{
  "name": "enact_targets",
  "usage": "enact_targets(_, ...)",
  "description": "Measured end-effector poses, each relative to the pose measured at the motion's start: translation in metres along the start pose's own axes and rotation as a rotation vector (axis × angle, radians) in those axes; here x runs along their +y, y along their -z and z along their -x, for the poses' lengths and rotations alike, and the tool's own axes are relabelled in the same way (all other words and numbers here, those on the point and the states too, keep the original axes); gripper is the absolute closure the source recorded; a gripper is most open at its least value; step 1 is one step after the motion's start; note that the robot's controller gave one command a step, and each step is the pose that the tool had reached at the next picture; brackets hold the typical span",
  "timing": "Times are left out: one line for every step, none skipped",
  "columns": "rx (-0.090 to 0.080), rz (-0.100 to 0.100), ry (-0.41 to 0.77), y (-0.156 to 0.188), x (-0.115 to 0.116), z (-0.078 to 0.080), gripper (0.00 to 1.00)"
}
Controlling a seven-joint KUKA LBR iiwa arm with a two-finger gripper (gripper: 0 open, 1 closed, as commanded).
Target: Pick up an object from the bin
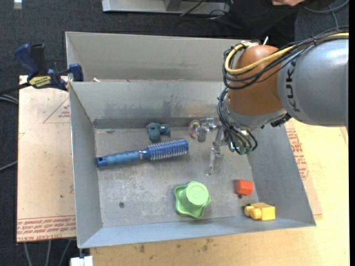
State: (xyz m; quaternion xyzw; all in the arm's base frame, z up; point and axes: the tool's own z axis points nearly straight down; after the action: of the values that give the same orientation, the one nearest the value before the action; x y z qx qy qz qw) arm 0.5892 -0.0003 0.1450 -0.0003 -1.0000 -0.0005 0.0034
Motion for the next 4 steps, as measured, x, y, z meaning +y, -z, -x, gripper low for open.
enact_targets(-0.007,0.001,0.098,-0.01,0.047,-0.004,0.0)
enact_targets(-0.01,-0.001,0.224,-0.067,0.048,0.035,0.0)
enact_targets(-0.009,0.0,0.223,-0.066,0.048,0.034,1.0)
enact_targets(-0.011,-0.006,0.565,-0.051,-0.035,0.06,1.0)
